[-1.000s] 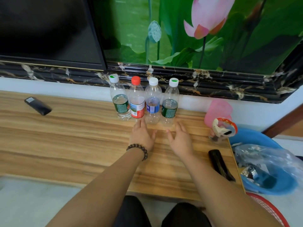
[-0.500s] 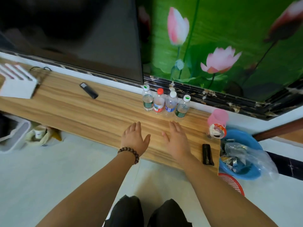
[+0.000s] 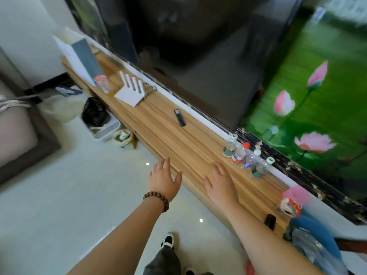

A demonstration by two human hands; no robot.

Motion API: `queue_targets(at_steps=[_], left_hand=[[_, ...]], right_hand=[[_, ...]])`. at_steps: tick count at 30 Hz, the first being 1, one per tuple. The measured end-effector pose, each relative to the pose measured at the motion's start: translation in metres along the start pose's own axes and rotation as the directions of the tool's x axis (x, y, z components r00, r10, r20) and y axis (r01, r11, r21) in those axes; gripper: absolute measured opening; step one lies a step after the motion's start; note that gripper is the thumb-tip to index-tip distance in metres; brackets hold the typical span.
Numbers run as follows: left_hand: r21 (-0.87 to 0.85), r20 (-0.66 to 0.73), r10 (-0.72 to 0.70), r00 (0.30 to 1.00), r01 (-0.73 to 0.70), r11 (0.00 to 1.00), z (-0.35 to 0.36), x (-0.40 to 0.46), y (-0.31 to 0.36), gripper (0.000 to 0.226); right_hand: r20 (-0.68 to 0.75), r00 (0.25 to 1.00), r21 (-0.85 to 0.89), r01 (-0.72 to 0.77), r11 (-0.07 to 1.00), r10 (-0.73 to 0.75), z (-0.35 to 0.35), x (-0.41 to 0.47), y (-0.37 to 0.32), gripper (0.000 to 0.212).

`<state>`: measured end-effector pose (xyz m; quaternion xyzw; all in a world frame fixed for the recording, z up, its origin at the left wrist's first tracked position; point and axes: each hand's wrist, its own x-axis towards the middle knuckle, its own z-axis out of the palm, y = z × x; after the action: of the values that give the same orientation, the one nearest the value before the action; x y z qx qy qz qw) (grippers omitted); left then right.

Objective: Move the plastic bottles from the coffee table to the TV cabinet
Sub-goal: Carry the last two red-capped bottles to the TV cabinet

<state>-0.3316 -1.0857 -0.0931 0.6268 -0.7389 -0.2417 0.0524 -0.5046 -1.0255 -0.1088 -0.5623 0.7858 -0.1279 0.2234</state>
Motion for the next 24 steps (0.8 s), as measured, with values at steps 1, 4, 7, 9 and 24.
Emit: queue_targets(at_steps=[1, 4, 7, 9, 24], left_hand=[[-0.013, -0.020, -0.035, 0.999, 0.035, 0.999, -0.004, -0.010, -0.008, 0.069], [-0.059, -0.081, -0.140, 0.987, 0.135, 0.989, -0.008, -0.042, -0.036, 0.069], [-0.104, -0.130, -0.263, 0.956, 0.251, 0.962, -0.007, -0.081, -0.066, 0.068], [-0.140, -0.157, -0.355, 0.922, 0.335, 0.932, -0.005, -0.110, -0.086, 0.068], [-0.485, -0.267, -0.926, 0.268, 0.793, 0.369, -0.011, -0.384, -0.210, 0.065]], right_hand=[[0.011, 1.000, 0.008, 0.029, 1.000, -0.029, 0.003, -0.005, -0.008, 0.054], [0.058, 0.990, 0.029, 0.126, 0.992, -0.127, 0.017, -0.019, -0.029, 0.051], [0.125, 0.961, 0.035, 0.243, 0.969, -0.245, 0.034, -0.031, -0.051, 0.051], [0.170, 0.930, 0.032, 0.324, 0.945, -0.325, 0.047, -0.042, -0.069, 0.050], [0.551, 0.363, 0.161, 0.837, 0.523, -0.751, 0.173, -0.195, -0.241, 0.049]])
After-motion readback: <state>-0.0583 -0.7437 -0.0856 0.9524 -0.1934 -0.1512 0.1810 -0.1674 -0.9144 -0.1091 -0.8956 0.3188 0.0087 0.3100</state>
